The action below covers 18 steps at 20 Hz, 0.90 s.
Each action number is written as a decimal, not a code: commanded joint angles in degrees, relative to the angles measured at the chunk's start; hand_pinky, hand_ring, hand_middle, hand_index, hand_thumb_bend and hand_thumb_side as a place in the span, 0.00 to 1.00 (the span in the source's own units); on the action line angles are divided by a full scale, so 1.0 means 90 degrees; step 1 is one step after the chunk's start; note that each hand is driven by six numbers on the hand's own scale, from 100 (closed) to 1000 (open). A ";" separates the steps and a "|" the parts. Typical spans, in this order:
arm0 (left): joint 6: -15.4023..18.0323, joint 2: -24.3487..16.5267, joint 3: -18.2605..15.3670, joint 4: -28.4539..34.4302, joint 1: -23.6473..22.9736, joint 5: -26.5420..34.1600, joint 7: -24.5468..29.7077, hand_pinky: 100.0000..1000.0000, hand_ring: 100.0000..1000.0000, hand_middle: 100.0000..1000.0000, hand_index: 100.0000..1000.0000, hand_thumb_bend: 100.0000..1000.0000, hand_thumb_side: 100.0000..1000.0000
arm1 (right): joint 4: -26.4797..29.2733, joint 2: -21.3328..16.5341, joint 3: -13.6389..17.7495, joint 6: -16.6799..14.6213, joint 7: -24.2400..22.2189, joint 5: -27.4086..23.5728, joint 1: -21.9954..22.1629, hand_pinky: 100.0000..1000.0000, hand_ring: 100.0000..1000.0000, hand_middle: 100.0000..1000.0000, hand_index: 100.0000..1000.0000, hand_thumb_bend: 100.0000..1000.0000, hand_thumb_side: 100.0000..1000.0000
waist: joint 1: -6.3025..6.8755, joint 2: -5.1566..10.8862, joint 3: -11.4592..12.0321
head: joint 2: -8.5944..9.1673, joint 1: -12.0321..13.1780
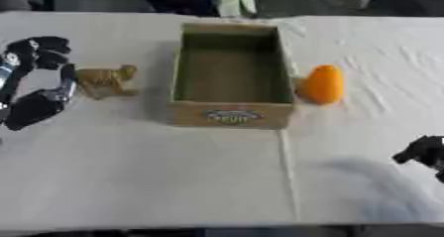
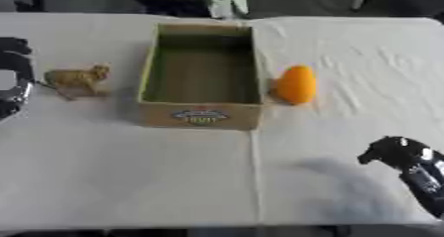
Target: Pick up objects on the table and place them in the box.
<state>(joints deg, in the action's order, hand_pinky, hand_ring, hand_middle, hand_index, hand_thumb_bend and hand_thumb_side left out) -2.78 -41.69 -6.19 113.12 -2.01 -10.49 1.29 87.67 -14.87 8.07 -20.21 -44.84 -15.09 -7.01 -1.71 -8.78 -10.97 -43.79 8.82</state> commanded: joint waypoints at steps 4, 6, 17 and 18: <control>0.0253 -0.1177 -0.0036 -0.0408 0.0316 -0.0930 0.0396 0.75 0.75 0.73 0.82 0.52 0.19 | 0.0066 -0.0199 0.0023 -0.0050 -0.0039 0.0004 -0.0010 0.68 0.57 0.54 0.69 0.00 0.64 | 0.0037 0.0102 -0.0040 | 0.0005 -0.0029; 0.0333 -0.1418 -0.0011 -0.0659 0.0469 -0.1215 0.0468 0.74 0.74 0.72 0.82 0.61 0.21 | 0.0065 -0.0200 0.0021 -0.0047 -0.0040 0.0008 -0.0008 0.68 0.57 0.54 0.69 0.00 0.64 | 0.0044 0.0105 -0.0053 | 0.0001 -0.0030; 0.0773 -0.2063 0.0585 -0.2222 0.1678 -0.2397 0.0754 0.73 0.74 0.70 0.82 0.74 0.45 | 0.0060 -0.0197 -0.0025 -0.0044 -0.0083 0.0013 -0.0010 0.68 0.57 0.54 0.69 0.00 0.64 | 0.0046 0.0110 -0.0154 | -0.0023 0.0034; 0.0837 -0.2052 0.0649 -0.2346 0.1787 -0.2498 0.0812 0.73 0.74 0.70 0.81 0.75 0.47 | 0.0058 -0.0196 -0.0031 -0.0044 -0.0087 0.0012 -0.0011 0.68 0.57 0.54 0.69 0.00 0.64 | 0.0045 0.0110 -0.0164 | -0.0024 0.0045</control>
<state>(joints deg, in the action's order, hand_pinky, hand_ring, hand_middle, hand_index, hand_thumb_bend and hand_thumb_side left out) 4.00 -57.50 -0.51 92.94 13.15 -31.73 8.12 87.66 -14.94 7.71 -20.09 -45.00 -15.06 -6.60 -1.44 -8.50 -12.43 -43.81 9.02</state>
